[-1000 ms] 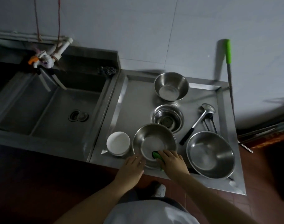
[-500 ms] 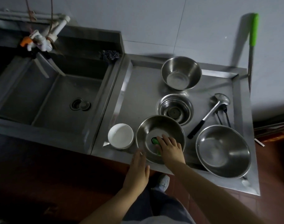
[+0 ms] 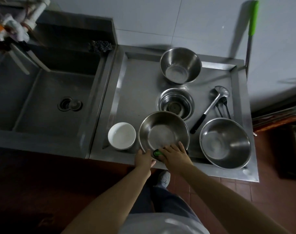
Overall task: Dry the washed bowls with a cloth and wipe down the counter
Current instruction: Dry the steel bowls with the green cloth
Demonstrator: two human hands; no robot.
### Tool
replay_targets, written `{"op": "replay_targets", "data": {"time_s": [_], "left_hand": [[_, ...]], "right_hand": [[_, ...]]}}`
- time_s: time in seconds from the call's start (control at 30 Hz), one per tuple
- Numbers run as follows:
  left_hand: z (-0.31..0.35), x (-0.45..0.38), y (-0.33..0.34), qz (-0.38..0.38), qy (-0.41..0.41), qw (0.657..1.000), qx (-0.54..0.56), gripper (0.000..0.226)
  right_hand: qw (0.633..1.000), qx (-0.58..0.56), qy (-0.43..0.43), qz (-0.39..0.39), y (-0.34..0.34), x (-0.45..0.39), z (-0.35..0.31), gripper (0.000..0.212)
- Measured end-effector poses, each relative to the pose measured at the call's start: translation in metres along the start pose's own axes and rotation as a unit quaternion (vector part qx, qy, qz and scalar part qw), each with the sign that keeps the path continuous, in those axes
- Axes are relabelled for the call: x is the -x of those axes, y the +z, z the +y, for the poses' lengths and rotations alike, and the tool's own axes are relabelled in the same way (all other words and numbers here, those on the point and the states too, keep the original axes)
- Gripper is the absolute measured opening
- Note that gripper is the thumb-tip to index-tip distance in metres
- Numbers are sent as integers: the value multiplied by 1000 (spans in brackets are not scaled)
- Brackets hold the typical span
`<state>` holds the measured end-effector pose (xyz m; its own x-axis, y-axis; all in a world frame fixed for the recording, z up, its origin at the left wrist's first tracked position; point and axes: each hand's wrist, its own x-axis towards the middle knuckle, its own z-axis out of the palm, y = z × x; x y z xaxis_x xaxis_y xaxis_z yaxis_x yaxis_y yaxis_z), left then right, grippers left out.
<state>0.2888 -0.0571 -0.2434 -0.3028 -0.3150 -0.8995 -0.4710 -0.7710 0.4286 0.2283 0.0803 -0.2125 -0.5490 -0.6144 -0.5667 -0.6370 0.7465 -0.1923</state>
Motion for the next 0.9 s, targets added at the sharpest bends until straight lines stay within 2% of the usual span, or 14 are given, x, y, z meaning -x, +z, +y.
{"op": "replay_targets", "data": {"time_s": [0.2,0.4,0.5,0.57,0.63,0.67,0.73,0.8,0.9], "left_hand": [[3,-7,1,-3,14,999,-35,35],[-1,-7,-1,-5,19,995,-98,18],[-1,0,-3,1,-15,987,-158,25],[2,10,-6,13,-32,973,-227,25],[7,19,-7,8,50,929,-365,21],[13,26,-5,-15,95,917,-387,19],[26,40,4,-99,132,928,-333,14],[44,56,19,-162,136,942,-261,22],[65,70,34,-185,172,944,-211,36]], "right_hand": [[1000,5,1,25,8,15,-4,55],[999,36,26,2,-1,6,-3,33],[998,39,43,13,-14,-1,-6,22],[996,-27,42,68,-23,-2,0,21],[987,-103,24,122,-36,1,8,18],[981,-139,18,136,-44,4,11,15],[968,-210,13,140,-60,8,17,11],[947,-290,28,135,-76,14,20,19],[908,-393,67,132,-95,20,25,28]]}}
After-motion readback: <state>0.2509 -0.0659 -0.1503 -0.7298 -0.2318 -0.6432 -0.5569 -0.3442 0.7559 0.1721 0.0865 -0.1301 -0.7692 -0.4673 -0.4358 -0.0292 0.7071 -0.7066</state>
